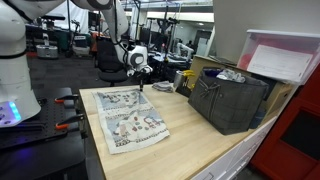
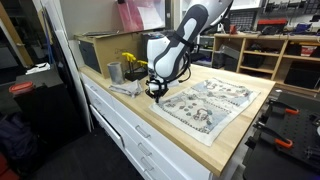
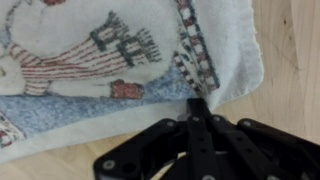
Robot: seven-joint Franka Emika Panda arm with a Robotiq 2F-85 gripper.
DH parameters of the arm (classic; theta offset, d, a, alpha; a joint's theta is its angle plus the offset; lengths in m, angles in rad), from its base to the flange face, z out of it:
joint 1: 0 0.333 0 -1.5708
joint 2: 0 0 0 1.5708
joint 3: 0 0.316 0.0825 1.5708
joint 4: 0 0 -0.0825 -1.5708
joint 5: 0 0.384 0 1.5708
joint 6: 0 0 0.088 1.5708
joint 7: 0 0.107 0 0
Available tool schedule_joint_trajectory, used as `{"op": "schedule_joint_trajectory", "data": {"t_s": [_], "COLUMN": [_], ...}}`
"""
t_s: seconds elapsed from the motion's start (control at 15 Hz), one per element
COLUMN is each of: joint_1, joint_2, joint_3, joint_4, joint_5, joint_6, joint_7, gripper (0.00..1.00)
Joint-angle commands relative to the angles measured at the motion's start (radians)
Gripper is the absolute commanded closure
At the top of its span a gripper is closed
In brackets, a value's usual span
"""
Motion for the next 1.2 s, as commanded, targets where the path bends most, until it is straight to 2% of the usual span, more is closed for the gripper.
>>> {"op": "schedule_joint_trajectory", "data": {"t_s": [0.0,0.27,0.53,0.8,1.13], "joint_1": [0.013,0.038,0.077,0.104,0.039], "joint_2": [-0.008,-0.095,-0.149,-0.146,-0.109], "joint_3": [-0.014,-0.062,-0.167,-0.298,-0.383], "joint_4": [0.023,-0.033,-0.06,-0.068,-0.059], "joint_5": [0.032,0.007,-0.026,-0.073,-0.098], "joint_6": [0.012,0.008,-0.005,-0.024,-0.087], "joint_7": [-0.015,-0.002,0.056,0.162,0.259], "gripper": [1.0,1.0,1.0,1.0,1.0]}}
